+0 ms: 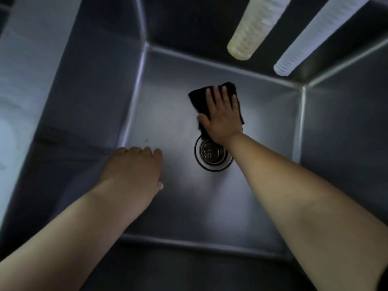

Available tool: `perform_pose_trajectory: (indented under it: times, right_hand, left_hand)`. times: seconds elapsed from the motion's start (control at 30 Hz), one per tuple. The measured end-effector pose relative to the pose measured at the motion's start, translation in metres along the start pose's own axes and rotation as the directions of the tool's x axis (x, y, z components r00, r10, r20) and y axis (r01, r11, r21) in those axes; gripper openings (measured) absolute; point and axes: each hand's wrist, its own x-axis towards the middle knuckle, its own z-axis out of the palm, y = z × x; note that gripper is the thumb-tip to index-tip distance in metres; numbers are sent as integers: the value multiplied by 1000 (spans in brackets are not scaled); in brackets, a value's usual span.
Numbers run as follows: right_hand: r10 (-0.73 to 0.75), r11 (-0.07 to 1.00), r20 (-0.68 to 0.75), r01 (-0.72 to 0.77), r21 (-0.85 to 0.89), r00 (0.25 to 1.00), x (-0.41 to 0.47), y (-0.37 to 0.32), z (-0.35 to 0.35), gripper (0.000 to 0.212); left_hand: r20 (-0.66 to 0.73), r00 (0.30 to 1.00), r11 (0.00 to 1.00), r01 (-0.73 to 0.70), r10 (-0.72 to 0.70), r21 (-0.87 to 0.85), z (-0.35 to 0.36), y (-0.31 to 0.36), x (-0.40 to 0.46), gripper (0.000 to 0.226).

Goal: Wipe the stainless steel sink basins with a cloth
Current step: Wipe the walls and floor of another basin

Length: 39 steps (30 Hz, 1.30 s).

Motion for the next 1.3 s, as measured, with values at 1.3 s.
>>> perform_pose_trajectory:
  times: [1.3]
  right_hand:
    - [-107, 993, -56, 104, -55, 993, 49, 53, -21, 65]
  left_hand:
    - [-109, 988, 994, 112, -113, -15, 3, 0, 8, 71]
